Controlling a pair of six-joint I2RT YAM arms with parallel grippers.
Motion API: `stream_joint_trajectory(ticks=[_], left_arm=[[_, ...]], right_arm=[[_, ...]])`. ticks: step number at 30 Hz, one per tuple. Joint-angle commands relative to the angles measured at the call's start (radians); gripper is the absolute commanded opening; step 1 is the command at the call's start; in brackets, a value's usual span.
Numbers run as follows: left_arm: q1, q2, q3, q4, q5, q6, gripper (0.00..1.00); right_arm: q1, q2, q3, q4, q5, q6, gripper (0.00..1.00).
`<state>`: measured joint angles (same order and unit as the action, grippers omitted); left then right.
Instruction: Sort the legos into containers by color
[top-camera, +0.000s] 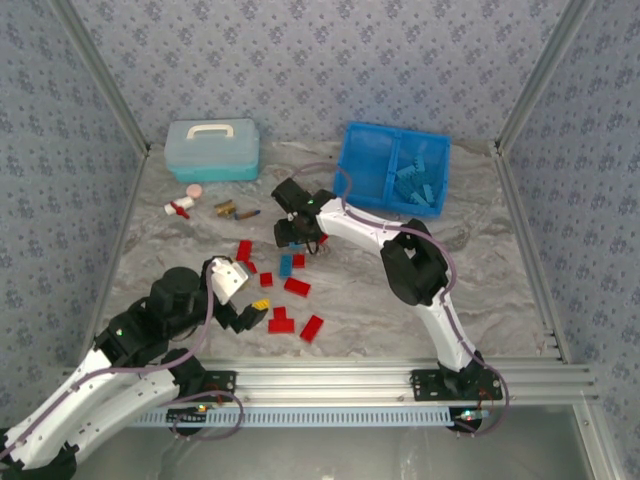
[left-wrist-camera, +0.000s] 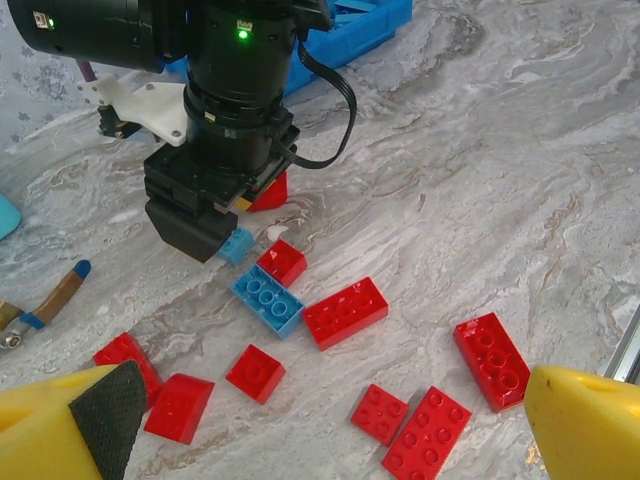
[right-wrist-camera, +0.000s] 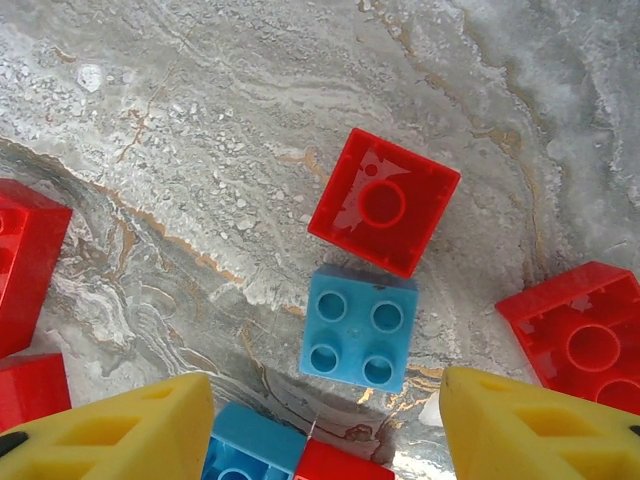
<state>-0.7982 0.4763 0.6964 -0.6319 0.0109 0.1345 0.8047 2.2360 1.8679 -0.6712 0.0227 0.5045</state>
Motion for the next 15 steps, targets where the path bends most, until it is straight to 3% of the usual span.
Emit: stream_joint_trajectory(ticks=[1,6,12,15], left_arm=[[0.006,0.000,0.002,-0.005,0.011,0.013,0.99],[0.006,0.002,0.001,-0.005,0.011,0.012,0.99],[0.005,0.000,0.002,-0.005,0.012,0.011,0.99],[0.006,0.001,0.002,-0.004,0.016,0.013,0.99]], right_arm=[[-0.005,0.056,0.041,-0.042,0.030,-0.006,0.63],[0.003,0.122,0.086,-0.061,0.054,-0.026,0.61],[0.011,0.139,0.122,-0.104,0.116,-0.028,0.37],[0.011,0.095,0.117,-0.110,0.113,-0.029,0.32]])
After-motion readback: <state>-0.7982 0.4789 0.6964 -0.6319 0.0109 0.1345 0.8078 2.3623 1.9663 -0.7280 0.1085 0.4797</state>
